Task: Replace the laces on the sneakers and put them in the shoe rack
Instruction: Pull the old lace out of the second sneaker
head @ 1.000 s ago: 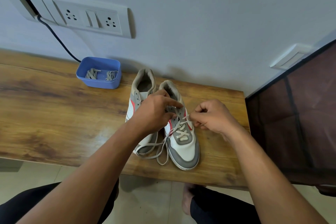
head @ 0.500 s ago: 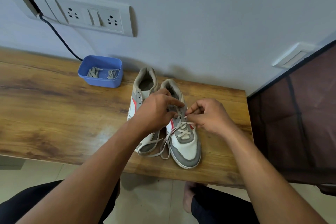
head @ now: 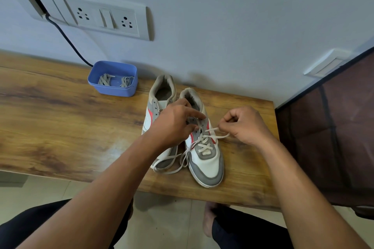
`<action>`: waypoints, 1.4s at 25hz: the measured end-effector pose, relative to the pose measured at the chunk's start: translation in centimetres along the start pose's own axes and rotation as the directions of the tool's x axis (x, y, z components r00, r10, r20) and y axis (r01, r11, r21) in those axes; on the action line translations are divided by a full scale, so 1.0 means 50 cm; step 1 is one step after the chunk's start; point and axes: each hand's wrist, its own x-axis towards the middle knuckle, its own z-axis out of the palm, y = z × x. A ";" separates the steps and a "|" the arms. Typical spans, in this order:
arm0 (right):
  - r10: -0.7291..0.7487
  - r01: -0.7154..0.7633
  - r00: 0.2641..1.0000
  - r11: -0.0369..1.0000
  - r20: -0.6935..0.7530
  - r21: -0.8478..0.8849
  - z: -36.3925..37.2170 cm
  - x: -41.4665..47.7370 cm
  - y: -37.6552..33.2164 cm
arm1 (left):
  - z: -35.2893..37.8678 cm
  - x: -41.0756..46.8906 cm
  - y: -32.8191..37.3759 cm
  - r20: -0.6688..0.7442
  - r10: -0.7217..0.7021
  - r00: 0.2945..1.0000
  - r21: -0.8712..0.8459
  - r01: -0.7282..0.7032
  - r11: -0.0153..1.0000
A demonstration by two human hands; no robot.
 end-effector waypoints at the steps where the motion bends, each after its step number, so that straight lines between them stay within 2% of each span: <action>1: 0.015 -0.015 1.000 1.000 -0.002 0.006 -0.003 0.001 0.005 | 0.000 0.000 -0.001 0.000 -0.001 1.000 0.005 0.001 1.000; 5: -0.026 0.021 0.993 0.999 0.116 0.041 0.022 -0.014 -0.010 | 0.000 0.001 0.004 0.002 -0.010 1.000 -0.012 0.010 1.000; 9: 0.010 -0.011 1.000 0.999 -0.023 -0.035 -0.006 -0.001 0.001 | -0.002 -0.002 0.004 0.005 -0.007 1.000 -0.007 0.007 1.000; 13: -0.050 0.051 0.990 0.999 0.131 -0.009 0.022 -0.018 -0.014 | -0.004 -0.003 0.006 0.005 -0.004 1.000 -0.013 0.005 1.000; 18: -0.011 0.010 1.000 0.999 -0.004 -0.045 -0.013 0.001 0.004 | -0.002 -0.003 0.002 0.002 -0.005 1.000 -0.009 0.005 1.000; 22: -0.055 0.052 0.990 0.998 0.133 0.027 0.021 -0.017 -0.010 | -0.002 -0.003 0.005 0.004 -0.001 1.000 -0.015 0.001 1.000; 27: -0.026 0.026 1.000 0.999 -0.017 -0.021 -0.014 0.002 0.006 | -0.003 -0.004 0.002 0.003 0.006 1.000 -0.012 -0.006 1.000; 31: -0.056 0.054 0.993 0.998 0.099 0.020 0.021 -0.015 -0.008 | -0.002 -0.004 0.004 -0.003 0.020 1.000 -0.006 -0.020 1.000; 35: -0.049 0.048 0.999 0.997 -0.017 -0.057 -0.003 0.002 0.003 | -0.002 -0.005 0.002 -0.008 0.020 1.000 -0.001 -0.020 1.000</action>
